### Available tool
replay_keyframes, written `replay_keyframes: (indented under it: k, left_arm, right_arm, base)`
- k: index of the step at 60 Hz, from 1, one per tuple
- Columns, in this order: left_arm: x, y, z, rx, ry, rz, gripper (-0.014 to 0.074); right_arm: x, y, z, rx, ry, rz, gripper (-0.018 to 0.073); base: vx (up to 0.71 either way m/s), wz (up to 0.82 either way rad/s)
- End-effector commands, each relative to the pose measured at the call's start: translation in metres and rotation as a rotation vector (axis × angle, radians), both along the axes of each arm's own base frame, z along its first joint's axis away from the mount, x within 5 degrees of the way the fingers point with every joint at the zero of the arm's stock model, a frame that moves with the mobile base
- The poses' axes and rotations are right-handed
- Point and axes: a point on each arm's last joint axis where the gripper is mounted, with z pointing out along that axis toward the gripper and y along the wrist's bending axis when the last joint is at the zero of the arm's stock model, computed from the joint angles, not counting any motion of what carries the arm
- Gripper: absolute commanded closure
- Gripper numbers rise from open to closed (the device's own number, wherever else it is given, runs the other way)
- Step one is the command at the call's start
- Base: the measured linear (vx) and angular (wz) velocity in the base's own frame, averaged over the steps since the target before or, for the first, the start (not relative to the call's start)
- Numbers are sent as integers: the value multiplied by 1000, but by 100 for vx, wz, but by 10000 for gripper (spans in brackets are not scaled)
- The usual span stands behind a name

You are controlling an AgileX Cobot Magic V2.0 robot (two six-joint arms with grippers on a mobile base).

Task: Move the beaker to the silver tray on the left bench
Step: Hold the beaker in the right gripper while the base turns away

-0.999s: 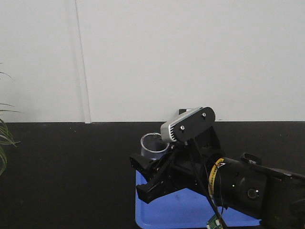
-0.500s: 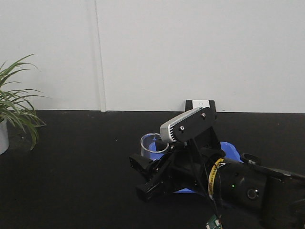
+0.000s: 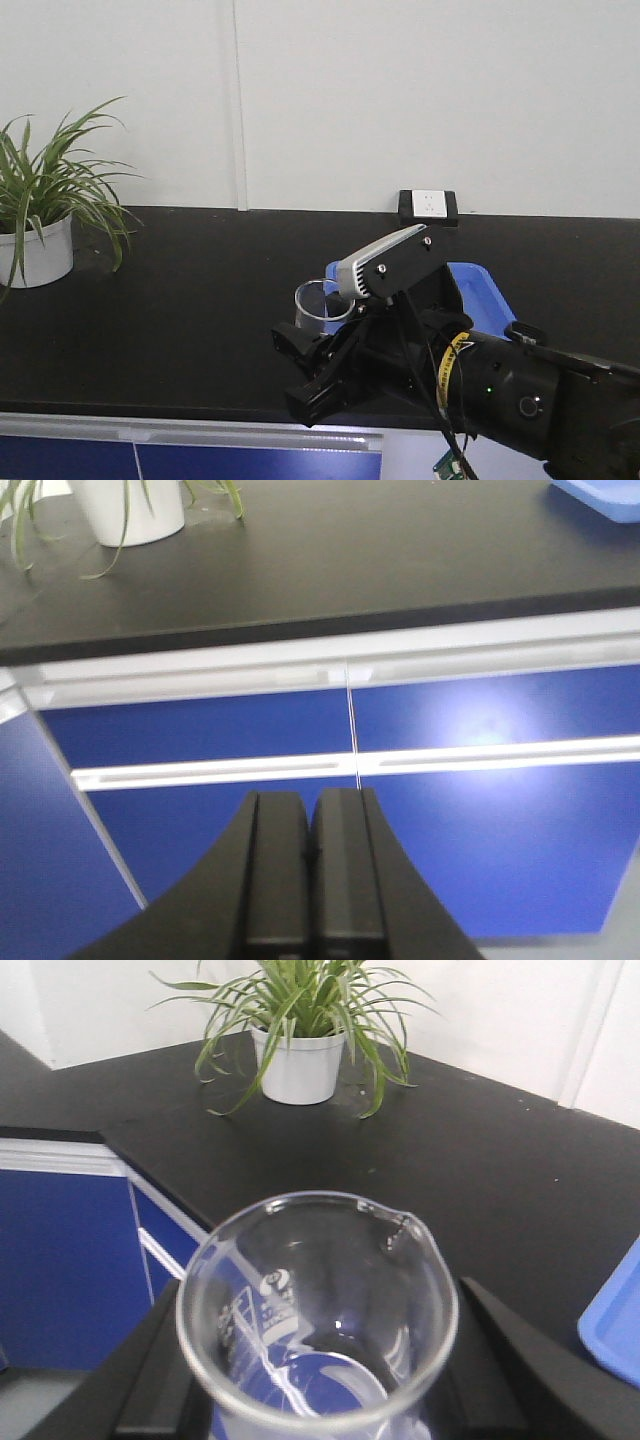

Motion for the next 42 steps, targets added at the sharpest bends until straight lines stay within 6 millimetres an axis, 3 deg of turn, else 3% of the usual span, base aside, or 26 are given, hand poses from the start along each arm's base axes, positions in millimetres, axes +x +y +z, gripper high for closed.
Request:
replay_keyframes:
  k: [1,42]
  left_arm:
    - [2,-1,1,-5,-67,-10,595]
    - [2,-1,1,-5,-67,-10,595]
  right_arm:
    - [-7,-1,27,71,-69,28,573]
    - [-7,-1,28,72,-69,29,573]
  base:
    - [-31,3]
    - [-31,3]
